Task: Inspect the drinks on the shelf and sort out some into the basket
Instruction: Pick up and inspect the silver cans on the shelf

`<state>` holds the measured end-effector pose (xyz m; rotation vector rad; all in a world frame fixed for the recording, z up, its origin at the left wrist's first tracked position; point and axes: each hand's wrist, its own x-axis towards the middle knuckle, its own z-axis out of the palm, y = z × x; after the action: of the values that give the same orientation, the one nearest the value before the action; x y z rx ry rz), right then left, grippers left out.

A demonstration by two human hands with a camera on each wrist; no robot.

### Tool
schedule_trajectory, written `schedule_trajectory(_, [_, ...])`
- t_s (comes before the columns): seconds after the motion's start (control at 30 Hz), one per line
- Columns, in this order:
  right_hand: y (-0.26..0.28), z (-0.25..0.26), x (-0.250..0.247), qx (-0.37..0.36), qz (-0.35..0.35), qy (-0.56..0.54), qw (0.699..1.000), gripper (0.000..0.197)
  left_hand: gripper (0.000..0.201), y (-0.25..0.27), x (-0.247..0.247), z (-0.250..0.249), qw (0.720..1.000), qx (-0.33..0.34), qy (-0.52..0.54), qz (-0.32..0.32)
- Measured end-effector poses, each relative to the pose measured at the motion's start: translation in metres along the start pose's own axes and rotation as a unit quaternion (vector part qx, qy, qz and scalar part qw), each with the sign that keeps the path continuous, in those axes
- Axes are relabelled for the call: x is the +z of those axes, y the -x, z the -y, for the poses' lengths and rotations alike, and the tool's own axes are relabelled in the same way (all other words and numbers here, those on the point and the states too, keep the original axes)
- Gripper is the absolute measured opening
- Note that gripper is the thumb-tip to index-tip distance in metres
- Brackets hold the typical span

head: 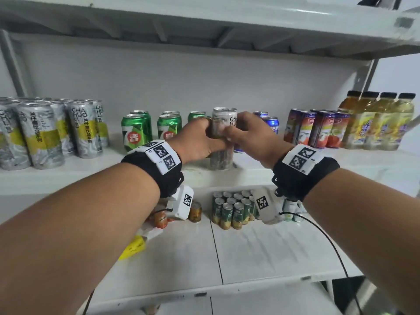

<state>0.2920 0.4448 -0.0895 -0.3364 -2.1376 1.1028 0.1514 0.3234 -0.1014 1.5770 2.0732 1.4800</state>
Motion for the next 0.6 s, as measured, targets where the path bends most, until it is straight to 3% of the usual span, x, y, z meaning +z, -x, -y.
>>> schedule_trajectory(0.1, [-0.003, -0.022, -0.007, 0.000, 0.022, -0.055, 0.998, 0.022, 0.058, -0.009, 0.017, 0.004, 1.000, -0.005, 0.022, -0.014])
schedule_trajectory(0.23, [-0.010, -0.040, -0.012, 0.013, 0.045, -0.130, 0.990, 0.034, 0.047, -0.014, 0.029, 0.010, 0.998, -0.018, 0.036, -0.053])
schedule_trajectory(0.37, [-0.009, -0.058, -0.011, 0.029, 0.059, -0.155, 0.986, 0.035, 0.063, -0.006, 0.035, 0.024, 0.994, -0.033, 0.078, -0.064])
schedule_trajectory(0.6, [-0.007, -0.067, -0.009, 0.028, 0.066, -0.133, 0.988, 0.052, 0.070, 0.000, 0.041, 0.034, 0.993, -0.063, 0.096, -0.040])
